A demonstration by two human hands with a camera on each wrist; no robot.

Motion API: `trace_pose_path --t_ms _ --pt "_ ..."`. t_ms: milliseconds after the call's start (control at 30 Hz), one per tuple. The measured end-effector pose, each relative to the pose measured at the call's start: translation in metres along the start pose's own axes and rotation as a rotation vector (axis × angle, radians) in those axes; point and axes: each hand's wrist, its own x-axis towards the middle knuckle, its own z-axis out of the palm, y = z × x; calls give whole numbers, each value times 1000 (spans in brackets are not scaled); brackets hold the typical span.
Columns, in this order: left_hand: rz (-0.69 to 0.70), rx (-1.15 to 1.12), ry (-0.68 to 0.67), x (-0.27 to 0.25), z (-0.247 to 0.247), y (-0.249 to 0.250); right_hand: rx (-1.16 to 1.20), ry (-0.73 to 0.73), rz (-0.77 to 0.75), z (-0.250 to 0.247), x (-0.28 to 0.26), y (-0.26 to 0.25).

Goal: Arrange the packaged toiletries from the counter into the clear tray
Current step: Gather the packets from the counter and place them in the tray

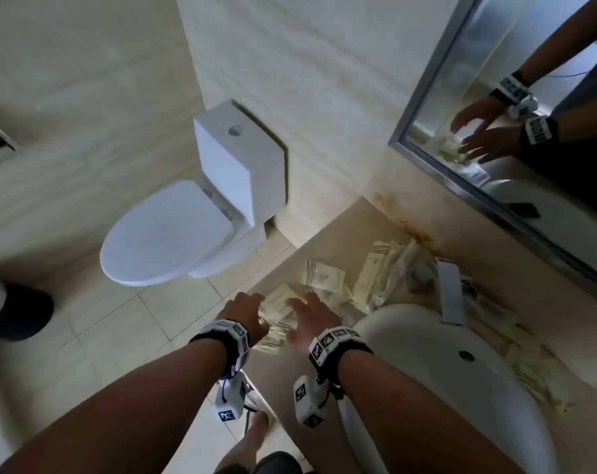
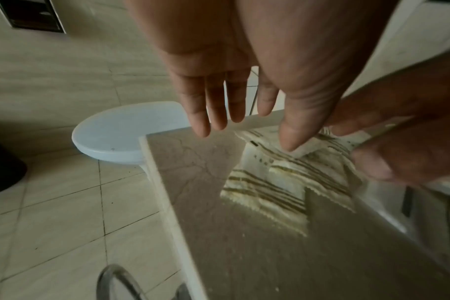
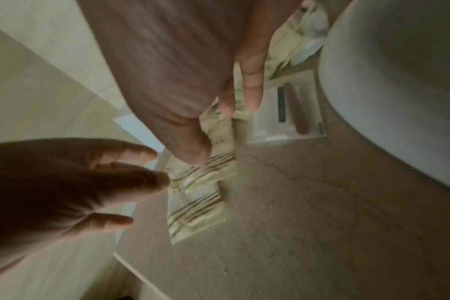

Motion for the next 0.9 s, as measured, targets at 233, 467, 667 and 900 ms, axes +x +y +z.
trace_pose_path --t_ms 233,467,667,900 --pt "37 77 -49 7 15 -10 -110 -101 38 15 21 -19" --pt "83 65 -36 16 15 -17 -184 -8 45 31 23 -21" --pt "136 61 -7 22 15 -14 -228 105 25 39 22 -21" --pt "192 69 11 26 7 -5 -179 107 9 29 23 -20"
